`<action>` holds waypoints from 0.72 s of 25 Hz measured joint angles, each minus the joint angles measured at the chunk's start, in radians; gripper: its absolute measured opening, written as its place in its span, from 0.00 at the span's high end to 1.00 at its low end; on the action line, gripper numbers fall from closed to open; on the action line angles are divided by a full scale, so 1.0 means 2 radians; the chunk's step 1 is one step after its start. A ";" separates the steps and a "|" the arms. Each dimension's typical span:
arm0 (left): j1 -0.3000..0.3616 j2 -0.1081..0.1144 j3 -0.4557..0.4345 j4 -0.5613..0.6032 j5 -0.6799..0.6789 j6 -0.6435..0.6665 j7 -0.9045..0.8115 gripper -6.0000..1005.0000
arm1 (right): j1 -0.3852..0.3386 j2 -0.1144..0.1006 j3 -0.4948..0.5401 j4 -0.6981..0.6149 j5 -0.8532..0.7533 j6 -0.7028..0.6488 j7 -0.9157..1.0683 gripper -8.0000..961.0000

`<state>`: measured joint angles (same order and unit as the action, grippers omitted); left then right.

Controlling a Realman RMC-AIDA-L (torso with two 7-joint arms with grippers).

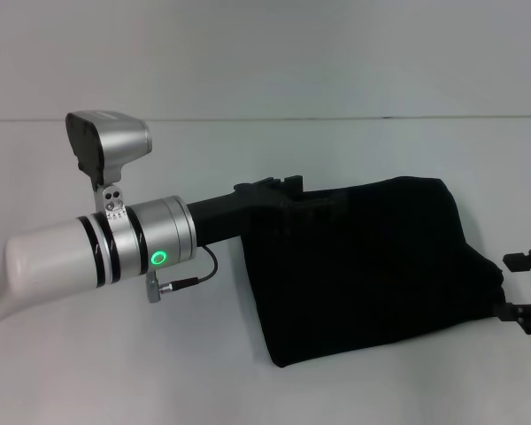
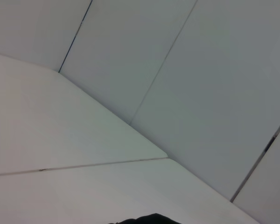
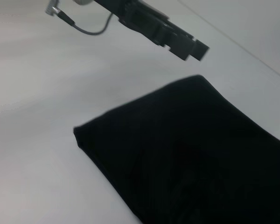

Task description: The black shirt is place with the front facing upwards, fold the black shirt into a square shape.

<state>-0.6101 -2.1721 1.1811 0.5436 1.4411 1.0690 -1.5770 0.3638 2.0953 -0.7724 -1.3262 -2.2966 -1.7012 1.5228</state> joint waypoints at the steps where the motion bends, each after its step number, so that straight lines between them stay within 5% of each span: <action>1: 0.001 0.000 0.000 -0.002 -0.001 0.000 0.002 0.07 | -0.002 0.000 0.000 -0.007 -0.003 0.000 0.002 0.29; 18: 0.005 -0.001 -0.002 -0.011 -0.027 -0.003 0.018 0.07 | 0.004 0.001 -0.084 -0.024 -0.042 0.050 0.019 0.29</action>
<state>-0.6003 -2.1737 1.1780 0.5225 1.3874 1.0632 -1.5414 0.3717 2.0981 -0.9407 -1.3742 -2.3805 -1.6014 1.5610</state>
